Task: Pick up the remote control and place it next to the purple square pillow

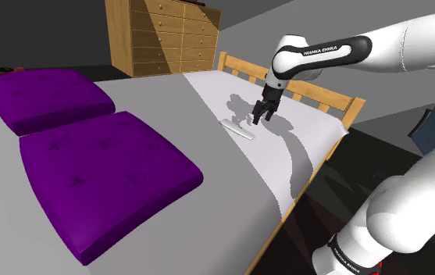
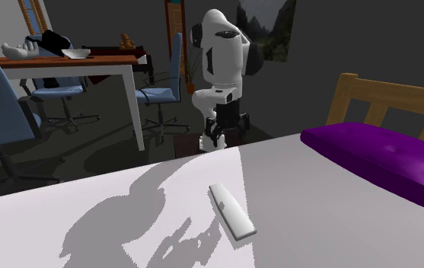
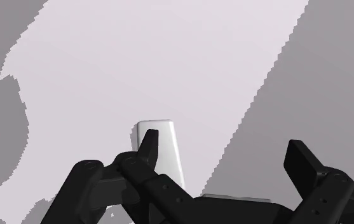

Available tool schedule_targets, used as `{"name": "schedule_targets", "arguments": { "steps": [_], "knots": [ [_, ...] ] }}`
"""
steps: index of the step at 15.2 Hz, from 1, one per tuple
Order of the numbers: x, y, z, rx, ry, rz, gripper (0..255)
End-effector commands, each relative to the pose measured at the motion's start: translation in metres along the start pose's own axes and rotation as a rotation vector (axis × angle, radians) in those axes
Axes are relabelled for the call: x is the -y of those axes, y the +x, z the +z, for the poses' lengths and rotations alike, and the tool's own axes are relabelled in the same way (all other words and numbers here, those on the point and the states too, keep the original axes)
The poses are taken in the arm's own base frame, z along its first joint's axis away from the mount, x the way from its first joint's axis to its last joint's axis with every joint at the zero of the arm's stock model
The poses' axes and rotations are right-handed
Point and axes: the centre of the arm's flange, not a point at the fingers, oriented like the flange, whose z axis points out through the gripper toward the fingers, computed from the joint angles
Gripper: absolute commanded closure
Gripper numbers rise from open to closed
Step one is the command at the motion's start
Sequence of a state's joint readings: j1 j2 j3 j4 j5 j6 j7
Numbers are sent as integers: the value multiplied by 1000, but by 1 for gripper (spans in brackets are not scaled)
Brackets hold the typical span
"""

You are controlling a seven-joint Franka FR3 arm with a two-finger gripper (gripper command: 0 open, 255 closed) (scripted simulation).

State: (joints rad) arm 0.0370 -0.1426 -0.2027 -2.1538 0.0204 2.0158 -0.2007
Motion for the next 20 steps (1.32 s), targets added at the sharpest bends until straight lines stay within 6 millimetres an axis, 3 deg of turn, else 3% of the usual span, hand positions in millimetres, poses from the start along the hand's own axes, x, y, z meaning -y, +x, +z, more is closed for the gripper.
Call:
{"name": "schedule_targets", "arguments": {
  "steps": [1, 12, 20],
  "knots": [
    [-8, 21, 15, 1, -6, -18, 0],
    [-46, 139, 89, 6, -36, -111, 0],
    [-49, 144, 129, 6, -37, -115, 0]
  ]
}}
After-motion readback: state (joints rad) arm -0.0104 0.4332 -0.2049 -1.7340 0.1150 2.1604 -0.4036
